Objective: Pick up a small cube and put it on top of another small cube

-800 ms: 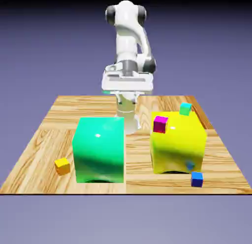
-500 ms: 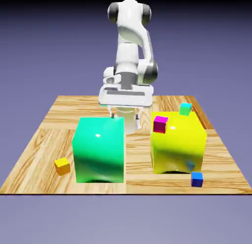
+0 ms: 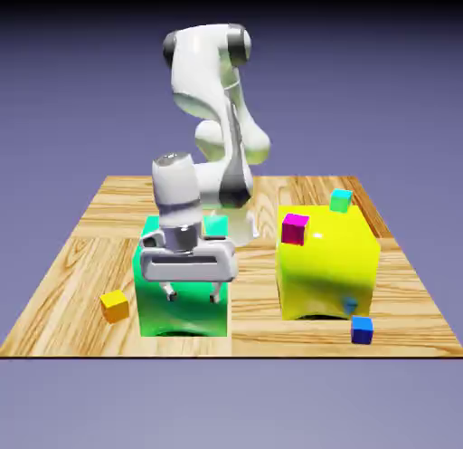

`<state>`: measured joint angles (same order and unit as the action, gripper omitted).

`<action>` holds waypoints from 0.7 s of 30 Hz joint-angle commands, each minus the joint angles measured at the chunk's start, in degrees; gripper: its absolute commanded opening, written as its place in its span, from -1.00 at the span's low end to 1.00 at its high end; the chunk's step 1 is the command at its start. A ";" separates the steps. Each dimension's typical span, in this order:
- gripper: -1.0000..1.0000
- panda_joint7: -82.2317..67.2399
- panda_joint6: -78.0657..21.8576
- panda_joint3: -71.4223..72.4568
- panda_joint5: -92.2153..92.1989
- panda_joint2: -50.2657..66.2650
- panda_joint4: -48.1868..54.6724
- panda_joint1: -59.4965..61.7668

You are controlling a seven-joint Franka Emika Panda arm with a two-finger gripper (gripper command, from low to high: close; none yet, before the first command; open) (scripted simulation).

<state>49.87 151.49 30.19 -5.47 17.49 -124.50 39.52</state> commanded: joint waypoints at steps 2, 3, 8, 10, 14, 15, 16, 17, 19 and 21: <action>0.00 0.65 -2.00 2.11 -0.71 4.16 2.39 3.97; 0.00 0.98 -3.00 3.16 -1.06 6.23 3.58 5.96; 0.00 3.63 -7.49 7.82 -3.59 15.19 7.98 16.02; 0.00 5.73 -8.76 9.05 -5.39 17.30 8.11 20.17; 0.00 9.92 -11.31 11.51 -8.98 21.53 8.39 28.48; 0.00 11.35 -11.85 11.96 -10.90 21.93 7.97 30.56; 0.00 13.00 -12.34 12.33 -13.39 21.97 7.27 32.63; 0.00 14.64 -12.83 12.69 -15.88 22.00 6.58 34.71; 0.00 17.93 -13.81 13.42 -20.85 22.07 5.19 38.86; 0.00 21.22 -14.79 14.15 -25.83 22.14 3.81 43.02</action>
<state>71.09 136.70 44.34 -31.30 39.63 -120.69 82.53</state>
